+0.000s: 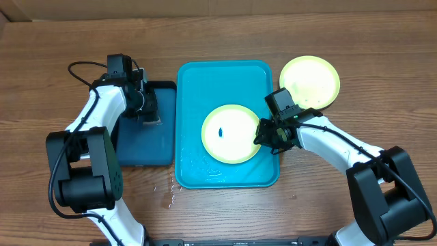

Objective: Clean dirty plates on tray and stack at the side

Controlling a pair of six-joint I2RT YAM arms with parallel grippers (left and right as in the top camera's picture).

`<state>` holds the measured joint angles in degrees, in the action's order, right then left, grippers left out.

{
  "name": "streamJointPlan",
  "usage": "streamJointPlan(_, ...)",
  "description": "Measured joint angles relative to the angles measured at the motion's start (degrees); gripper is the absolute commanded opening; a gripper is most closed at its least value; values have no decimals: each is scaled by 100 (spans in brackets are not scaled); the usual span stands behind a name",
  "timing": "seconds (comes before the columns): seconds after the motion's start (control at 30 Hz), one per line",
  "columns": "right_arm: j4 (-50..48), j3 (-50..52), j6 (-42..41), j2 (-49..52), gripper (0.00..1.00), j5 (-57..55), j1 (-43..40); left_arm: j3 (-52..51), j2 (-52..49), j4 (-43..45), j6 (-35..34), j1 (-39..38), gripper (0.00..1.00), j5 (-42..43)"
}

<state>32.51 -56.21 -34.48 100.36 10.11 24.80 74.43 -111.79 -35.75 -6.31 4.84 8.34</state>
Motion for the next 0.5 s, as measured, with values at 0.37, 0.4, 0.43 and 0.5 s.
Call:
streamJointPlan(0.37,-2,0,0,0,4,2,0,-164,0,166,-33,0,4,-4)
streamJointPlan(0.4,-2,0,-4,0,4,2,0,-170,0,179,-59,0,4,0)
streamJointPlan(0.43,0,0,-2,0,4,2,0,-170,0,192,-63,0,4,-2)
streamJointPlan(0.5,-2,0,-2,0,4,2,0,-170,0,192,-63,0,4,-2)
